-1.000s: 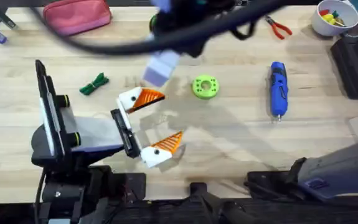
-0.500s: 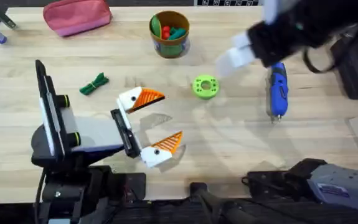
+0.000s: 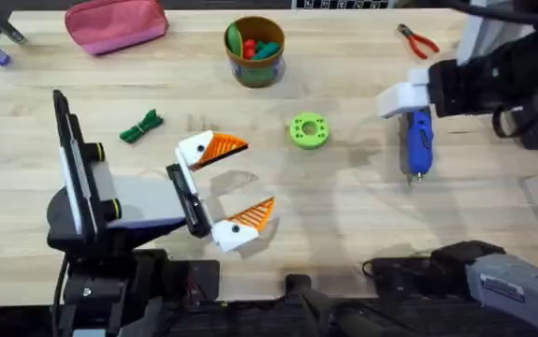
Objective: Pick up the gripper from the table and insert it into the empty holder that is missing its gripper. Then pick up a screw, insert it into the mounting hole, and use the screwdriver to tighten it. Finally, clean up the table by picking up the vegetable and placing it into the bucket.
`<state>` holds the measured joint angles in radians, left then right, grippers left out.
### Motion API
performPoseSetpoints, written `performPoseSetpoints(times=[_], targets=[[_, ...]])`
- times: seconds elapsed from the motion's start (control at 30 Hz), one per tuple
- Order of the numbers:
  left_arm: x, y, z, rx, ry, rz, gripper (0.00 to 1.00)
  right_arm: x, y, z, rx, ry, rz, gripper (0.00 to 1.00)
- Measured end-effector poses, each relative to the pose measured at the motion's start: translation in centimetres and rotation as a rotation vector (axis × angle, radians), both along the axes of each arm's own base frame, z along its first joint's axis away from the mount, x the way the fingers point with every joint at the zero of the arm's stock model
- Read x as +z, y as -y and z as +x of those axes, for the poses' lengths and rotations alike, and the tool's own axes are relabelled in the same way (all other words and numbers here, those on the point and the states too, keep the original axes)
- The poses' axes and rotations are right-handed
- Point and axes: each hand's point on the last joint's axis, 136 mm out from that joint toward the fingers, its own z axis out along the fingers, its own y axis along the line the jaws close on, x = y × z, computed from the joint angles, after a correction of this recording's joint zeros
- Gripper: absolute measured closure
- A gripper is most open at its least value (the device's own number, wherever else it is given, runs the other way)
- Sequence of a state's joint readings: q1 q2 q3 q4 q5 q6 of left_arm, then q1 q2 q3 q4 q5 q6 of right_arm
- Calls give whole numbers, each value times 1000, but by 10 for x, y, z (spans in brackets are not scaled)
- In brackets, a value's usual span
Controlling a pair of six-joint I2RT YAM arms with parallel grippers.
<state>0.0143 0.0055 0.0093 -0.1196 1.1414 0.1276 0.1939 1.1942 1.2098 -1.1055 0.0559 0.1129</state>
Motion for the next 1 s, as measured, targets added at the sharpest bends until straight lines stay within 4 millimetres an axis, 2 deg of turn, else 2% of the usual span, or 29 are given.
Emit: performPoseSetpoints(times=[0.27, 1.0], targets=[[0, 0, 0, 0, 0, 0, 15, -9, 20, 7, -83, -30, -4, 7], [0, 0, 0, 0, 0, 0, 15, -16, 21, 10, -88, -58, -9, 8]])
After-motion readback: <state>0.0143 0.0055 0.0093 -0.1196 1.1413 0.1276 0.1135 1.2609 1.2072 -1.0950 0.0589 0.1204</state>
